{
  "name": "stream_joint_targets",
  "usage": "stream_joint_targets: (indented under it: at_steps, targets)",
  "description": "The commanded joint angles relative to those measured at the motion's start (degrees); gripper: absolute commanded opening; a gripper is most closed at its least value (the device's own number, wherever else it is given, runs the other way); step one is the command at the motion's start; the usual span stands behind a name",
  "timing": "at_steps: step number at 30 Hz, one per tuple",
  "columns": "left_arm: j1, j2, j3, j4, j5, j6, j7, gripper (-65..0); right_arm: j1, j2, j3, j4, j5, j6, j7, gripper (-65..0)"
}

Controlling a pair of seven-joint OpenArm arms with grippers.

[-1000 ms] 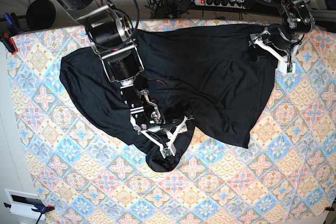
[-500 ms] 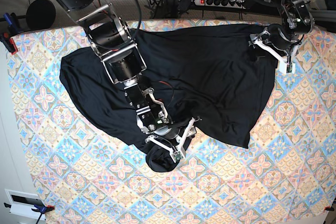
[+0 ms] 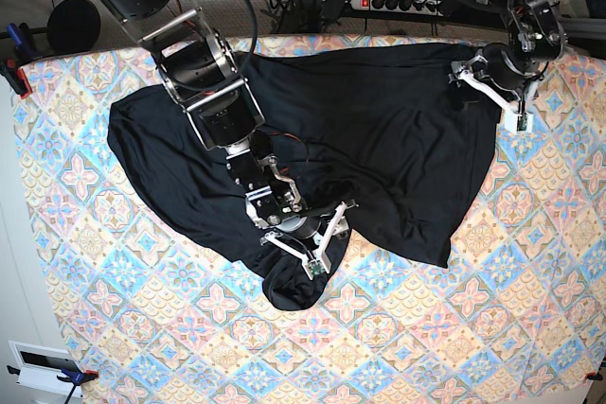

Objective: Layout the t-shirt on the table in an organized manner, then fold the t-shirt properly

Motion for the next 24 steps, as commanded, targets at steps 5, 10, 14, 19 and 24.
stream_joint_targets:
  at_steps: [5,10,14,19,24]
  targets:
    - [0.0,-0.5,-0.2,0.8,-0.6,0.1,-0.9,-20.0,1.4,-0.4,-7.8,0.4,0.2,0.0,-0.1,-54.1]
    - [0.0,-0.5,-0.2,0.8,-0.6,0.1,-0.9,-20.0,1.4,-0.4,-9.8,0.4,0.2,0.0,0.0,-64.2]
    - [0.3,-0.5,-0.3,0.8,-0.6,0.1,-0.9,-20.0,1.6,-0.4,-9.8,0.9,0.2,0.0,0.0,-65.0]
    - [0.3,-0.5,-0.3,0.8,-0.6,0.1,-0.9,-20.0,5.4,-0.4,-9.8,1.0,0.2,0.0,0.0,-65.0]
    - [0.3,-0.5,-0.3,0.8,-0.6,0.1,-0.9,-20.0,10.1,-0.4,-9.7,1.0,0.2,-0.1,0.1,-65.0]
